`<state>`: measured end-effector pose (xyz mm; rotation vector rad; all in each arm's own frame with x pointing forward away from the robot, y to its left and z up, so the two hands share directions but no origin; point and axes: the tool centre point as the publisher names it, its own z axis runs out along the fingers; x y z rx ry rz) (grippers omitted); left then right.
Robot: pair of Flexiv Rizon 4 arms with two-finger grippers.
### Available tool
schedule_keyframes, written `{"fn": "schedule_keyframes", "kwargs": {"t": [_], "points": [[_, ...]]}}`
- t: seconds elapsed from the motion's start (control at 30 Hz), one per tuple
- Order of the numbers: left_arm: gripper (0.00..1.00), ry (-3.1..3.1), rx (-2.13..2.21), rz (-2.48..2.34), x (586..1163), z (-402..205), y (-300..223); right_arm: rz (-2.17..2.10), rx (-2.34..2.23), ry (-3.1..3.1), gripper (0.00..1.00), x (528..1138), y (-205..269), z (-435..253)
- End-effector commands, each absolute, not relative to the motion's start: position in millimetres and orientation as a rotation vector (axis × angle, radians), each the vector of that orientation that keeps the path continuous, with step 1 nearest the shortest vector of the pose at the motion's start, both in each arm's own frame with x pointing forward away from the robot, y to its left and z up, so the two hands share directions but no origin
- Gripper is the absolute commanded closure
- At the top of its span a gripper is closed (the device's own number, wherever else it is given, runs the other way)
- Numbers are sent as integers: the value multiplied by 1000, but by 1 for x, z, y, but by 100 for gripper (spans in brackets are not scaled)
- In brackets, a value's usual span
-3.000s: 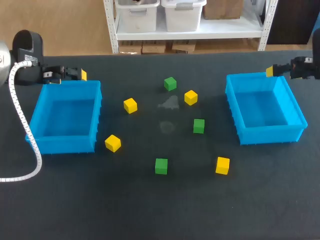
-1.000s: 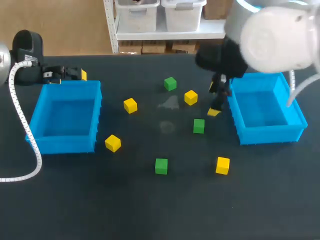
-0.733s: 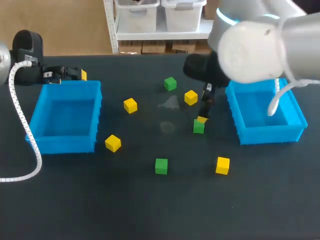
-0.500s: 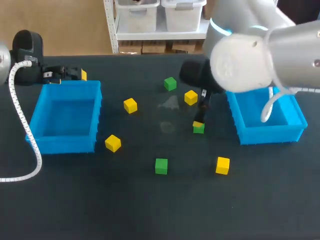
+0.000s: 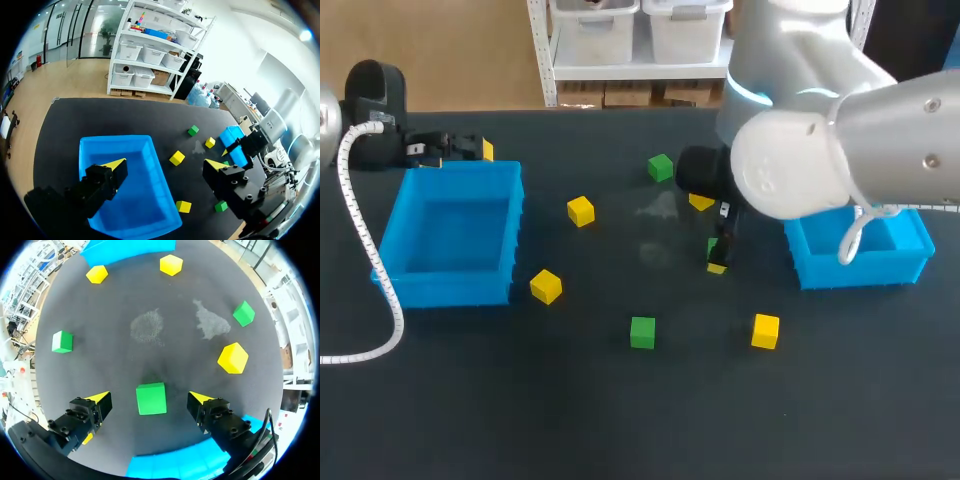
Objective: Put the green cubes in the right bin and the yellow cubes in the left bin.
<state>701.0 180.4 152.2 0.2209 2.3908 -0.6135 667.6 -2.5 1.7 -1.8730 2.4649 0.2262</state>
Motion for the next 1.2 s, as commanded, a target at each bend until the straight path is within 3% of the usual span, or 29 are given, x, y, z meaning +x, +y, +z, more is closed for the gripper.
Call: {"fn": "schedule_keyframes", "kwargs": {"t": [0.03, 0.13, 0.17, 0.2, 0.27, 0.3, 0.93, 1.2], "points": [[0, 2381, 227, -627, 701, 150, 183, 188, -1869, 2465, 0, 667, -3, -8], [0, 2381, 227, -627, 701, 150, 183, 176, -1854, 2474, 0, 667, -3, -15], [0, 2381, 227, -627, 701, 150, 183, 167, -1850, 2475, 16, 668, -3, -17], [0, 2381, 227, -627, 701, 150, 183, 156, -1840, 2481, 56, 668, -4, -19], [0, 2381, 227, -627, 701, 150, 183, 143, -1835, 2481, 89, 668, -4, -20], [0, 2381, 227, -627, 701, 150, 183, 141, -1826, 2480, 100, 668, -4, -20], [0, 2381, 227, -627, 701, 150, 183, -42, -1618, 2498, 100, 699, -26, 31], [0, 2381, 227, -627, 701, 150, 183, -85, -1339, 2547, 100, 731, -63, 73]]}}
